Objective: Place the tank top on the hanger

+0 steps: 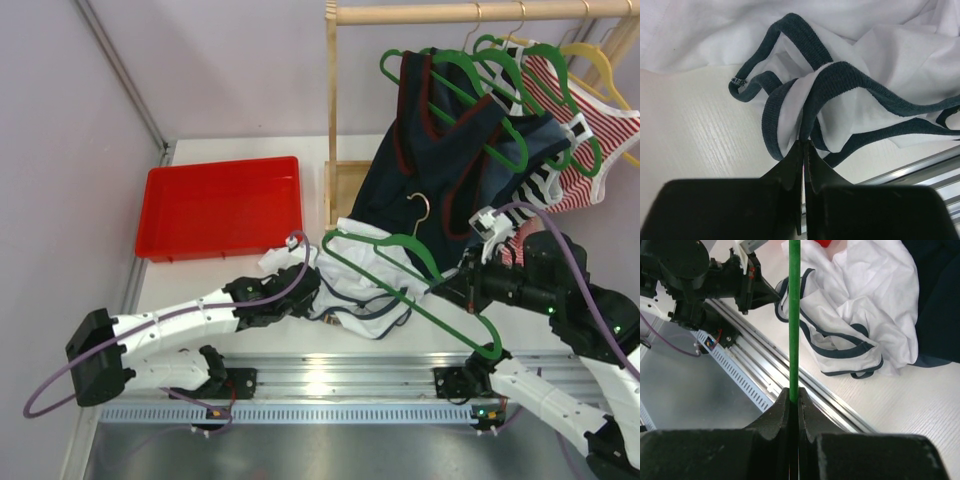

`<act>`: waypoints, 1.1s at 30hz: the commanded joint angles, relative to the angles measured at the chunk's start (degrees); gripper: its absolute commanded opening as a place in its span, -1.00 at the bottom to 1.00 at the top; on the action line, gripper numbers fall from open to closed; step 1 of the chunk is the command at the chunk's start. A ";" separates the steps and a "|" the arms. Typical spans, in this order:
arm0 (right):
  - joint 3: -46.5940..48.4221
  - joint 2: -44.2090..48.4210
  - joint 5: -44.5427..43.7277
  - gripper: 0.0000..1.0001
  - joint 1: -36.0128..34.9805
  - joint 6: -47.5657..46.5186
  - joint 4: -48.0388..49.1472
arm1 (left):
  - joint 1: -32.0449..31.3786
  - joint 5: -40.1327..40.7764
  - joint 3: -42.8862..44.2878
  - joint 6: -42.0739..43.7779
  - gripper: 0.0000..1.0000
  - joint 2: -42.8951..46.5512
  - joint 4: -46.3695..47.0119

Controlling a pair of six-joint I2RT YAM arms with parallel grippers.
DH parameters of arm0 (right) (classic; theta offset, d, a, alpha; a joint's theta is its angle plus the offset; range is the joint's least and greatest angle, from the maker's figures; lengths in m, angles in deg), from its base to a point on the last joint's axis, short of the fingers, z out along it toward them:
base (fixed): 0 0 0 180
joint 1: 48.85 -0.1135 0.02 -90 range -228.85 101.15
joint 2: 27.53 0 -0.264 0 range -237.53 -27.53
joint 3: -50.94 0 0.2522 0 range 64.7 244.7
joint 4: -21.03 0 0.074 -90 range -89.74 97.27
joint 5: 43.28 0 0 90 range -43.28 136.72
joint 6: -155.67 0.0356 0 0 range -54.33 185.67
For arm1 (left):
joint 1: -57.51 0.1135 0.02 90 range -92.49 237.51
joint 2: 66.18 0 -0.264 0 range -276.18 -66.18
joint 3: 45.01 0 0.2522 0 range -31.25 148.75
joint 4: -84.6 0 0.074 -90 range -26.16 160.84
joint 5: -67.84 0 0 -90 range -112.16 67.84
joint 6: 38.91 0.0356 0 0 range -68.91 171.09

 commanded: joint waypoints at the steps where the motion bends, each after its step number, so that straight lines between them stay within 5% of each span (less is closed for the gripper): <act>1: 1.14 1.37 2.62 -1.00 -0.63 -0.86 -1.83 | 0.85 1.36 3.16 1.40 -1.00 2.62 0.38; 14: -2.99 3.13 8.77 -1.00 -0.63 -0.78 -3.43 | 4.72 1.01 9.84 0.43 -1.00 4.12 -4.98; 33: -15.82 3.57 12.29 -1.00 -0.63 0.72 13.01 | 4.72 -2.16 14.84 3.86 -1.00 3.33 -7.62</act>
